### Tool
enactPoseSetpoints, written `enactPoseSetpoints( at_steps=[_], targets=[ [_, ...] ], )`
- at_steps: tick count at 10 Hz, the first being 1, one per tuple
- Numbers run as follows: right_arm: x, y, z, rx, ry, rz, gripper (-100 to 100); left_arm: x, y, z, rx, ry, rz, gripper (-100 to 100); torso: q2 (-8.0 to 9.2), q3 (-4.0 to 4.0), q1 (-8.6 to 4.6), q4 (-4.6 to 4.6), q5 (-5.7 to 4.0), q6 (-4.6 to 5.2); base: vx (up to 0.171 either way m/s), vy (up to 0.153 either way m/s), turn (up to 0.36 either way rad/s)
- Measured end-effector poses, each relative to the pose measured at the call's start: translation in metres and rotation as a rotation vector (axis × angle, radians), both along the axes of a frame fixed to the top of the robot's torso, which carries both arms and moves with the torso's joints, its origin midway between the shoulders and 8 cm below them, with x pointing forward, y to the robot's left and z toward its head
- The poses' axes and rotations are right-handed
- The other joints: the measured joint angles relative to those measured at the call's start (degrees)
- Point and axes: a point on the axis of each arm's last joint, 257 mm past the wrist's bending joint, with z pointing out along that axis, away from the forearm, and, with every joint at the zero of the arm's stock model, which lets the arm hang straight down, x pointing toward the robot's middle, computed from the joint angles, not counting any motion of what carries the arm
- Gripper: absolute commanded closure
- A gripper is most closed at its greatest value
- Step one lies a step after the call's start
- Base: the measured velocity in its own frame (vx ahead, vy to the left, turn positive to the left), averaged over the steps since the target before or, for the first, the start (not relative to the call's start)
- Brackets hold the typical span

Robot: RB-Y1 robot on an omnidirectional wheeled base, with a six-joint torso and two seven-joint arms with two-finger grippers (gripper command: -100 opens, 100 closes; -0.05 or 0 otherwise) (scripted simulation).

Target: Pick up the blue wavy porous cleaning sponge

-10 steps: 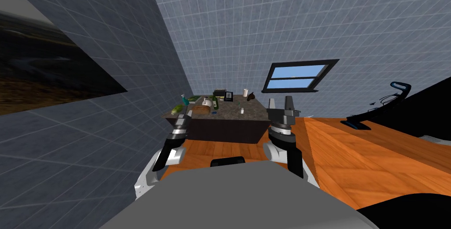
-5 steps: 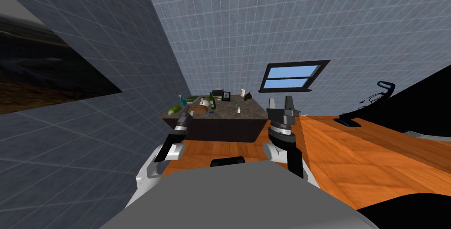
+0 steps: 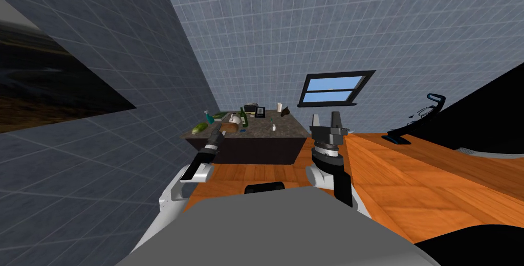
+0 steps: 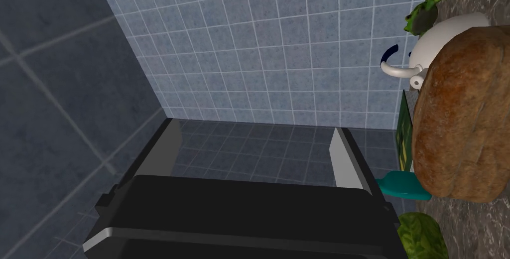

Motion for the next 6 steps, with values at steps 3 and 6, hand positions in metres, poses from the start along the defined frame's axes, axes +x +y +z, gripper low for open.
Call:
enactPoseSetpoints(
  at_steps=[3,6],
  targets=[
    [0.000,0.000,0.000,0.000,0.000,0.000,0,0.016,0.011,-0.015,-0.025,0.084,0.006,-100,0.02,0.01,-0.14,0.00,-0.02,0.02,-0.017,-0.060,-0.055],
    [0.000,0.000,0.000,0.000,0.000,0.000,0,0.029,0.024,-0.031,-0.043,0.160,0.022,-100,-0.06,-0.04,-0.05,-0.01,-0.01,0.03,0.001,-0.041,-0.038]
  ],
)
